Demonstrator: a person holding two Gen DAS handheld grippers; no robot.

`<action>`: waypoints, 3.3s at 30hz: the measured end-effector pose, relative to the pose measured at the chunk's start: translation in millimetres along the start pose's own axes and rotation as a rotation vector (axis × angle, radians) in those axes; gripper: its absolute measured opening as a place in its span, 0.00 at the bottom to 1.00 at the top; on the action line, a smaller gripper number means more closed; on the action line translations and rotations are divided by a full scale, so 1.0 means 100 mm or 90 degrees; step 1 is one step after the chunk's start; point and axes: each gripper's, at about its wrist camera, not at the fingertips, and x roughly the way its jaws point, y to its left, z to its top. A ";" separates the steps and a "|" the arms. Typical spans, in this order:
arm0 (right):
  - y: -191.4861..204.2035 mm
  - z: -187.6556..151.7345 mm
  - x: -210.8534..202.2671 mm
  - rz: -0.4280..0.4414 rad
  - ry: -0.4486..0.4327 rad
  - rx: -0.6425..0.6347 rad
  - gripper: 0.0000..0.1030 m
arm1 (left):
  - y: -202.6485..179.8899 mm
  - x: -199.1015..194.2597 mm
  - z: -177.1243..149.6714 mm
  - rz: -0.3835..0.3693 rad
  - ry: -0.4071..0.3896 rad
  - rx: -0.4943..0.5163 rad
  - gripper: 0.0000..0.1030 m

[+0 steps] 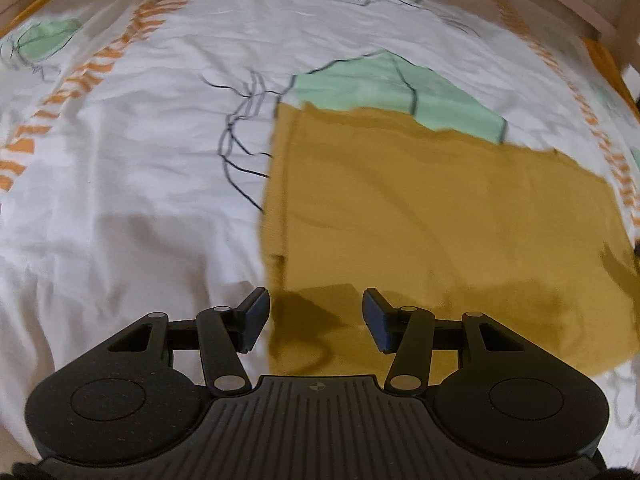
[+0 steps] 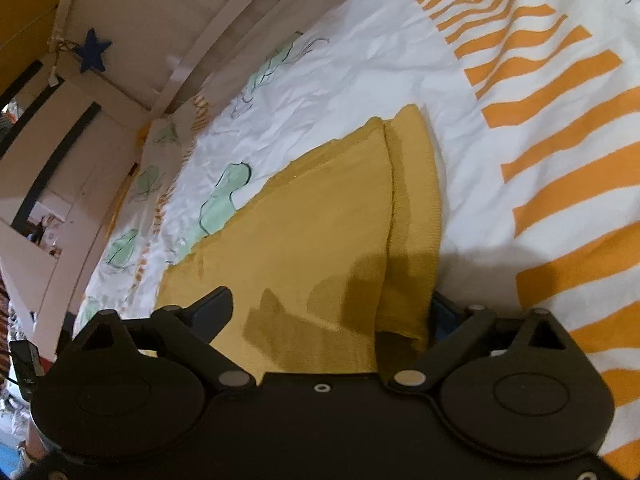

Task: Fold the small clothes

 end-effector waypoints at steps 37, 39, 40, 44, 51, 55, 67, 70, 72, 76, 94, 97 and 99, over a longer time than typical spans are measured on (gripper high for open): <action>1.65 0.24 0.38 -0.075 0.033 -0.078 0.27 | 0.57 -0.14 0.38 -0.048 -0.025 -0.088 0.48; 1.89 0.19 0.52 -0.057 0.045 -0.092 0.27 | 0.64 -0.14 0.41 -0.044 -0.026 -0.095 0.48; 2.01 0.15 0.60 -0.048 0.054 -0.103 0.26 | 0.67 -0.14 0.42 -0.042 -0.026 -0.100 0.48; 2.37 -0.07 1.00 -0.037 0.087 -0.138 0.26 | 0.82 -0.16 0.45 -0.044 -0.026 -0.117 0.48; 2.64 -0.50 1.65 -0.071 0.136 -0.175 0.26 | 0.98 -0.17 0.48 -0.047 -0.023 -0.134 0.48; 2.70 -0.65 1.78 -0.108 0.145 -0.207 0.26 | 1.02 -0.15 0.49 -0.051 -0.017 -0.140 0.48; 2.86 -0.67 1.80 -0.037 0.106 -0.190 0.34 | 1.06 -0.15 0.50 -0.055 -0.017 -0.149 0.48; 2.90 -0.64 1.73 -0.019 0.089 -0.193 0.34 | 1.06 -0.15 0.50 -0.054 -0.015 -0.151 0.48; 2.89 -0.62 1.65 -0.012 0.078 -0.189 0.34 | 1.05 -0.15 0.50 -0.054 -0.015 -0.149 0.48; 2.78 -0.62 1.48 -0.030 0.064 -0.203 0.34 | 1.02 -0.13 0.50 -0.057 -0.011 -0.139 0.48; 2.76 -1.67 0.95 -0.054 0.043 -0.441 0.49 | 0.63 0.01 0.36 -0.164 0.024 -0.069 0.48; 2.89 -1.89 0.96 -0.049 0.044 -0.530 0.49 | 0.63 0.05 0.35 -0.186 0.028 -0.077 0.48; 2.96 -2.01 0.98 -0.051 0.040 -0.585 0.49 | 0.62 0.09 0.35 -0.195 0.029 -0.084 0.48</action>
